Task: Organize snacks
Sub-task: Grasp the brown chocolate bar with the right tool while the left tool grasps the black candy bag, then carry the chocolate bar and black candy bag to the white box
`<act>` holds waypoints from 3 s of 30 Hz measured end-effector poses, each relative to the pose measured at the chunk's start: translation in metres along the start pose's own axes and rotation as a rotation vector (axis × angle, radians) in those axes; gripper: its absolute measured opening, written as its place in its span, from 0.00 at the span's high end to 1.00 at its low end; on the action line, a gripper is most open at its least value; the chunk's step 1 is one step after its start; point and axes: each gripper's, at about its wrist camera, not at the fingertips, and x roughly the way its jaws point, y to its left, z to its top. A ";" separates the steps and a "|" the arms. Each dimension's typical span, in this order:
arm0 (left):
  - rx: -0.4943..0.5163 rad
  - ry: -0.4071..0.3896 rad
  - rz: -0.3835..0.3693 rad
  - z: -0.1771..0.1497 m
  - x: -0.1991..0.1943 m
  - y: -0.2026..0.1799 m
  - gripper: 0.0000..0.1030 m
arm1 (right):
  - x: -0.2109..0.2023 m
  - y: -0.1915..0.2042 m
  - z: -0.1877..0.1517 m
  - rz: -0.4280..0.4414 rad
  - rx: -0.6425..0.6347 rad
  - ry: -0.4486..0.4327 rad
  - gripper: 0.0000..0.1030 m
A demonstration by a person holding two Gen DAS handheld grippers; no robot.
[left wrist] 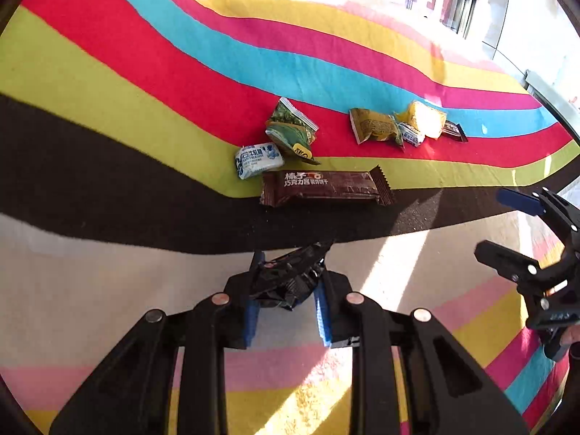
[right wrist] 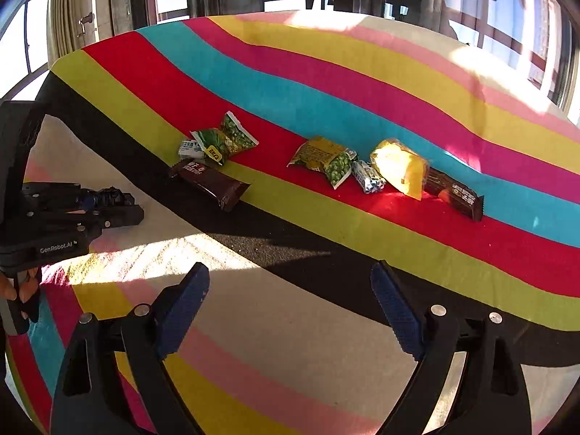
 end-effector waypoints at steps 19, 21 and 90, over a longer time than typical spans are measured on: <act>-0.140 -0.033 -0.048 -0.034 -0.027 0.025 0.11 | 0.036 0.069 0.019 0.143 -0.213 0.097 0.76; -0.118 -0.016 -0.036 -0.032 -0.024 0.021 0.11 | 0.017 0.065 -0.002 0.082 -0.133 0.090 0.76; 0.780 -0.041 -0.692 -0.290 -0.206 -0.457 0.67 | -0.438 0.012 -0.438 -0.675 0.622 -0.215 0.76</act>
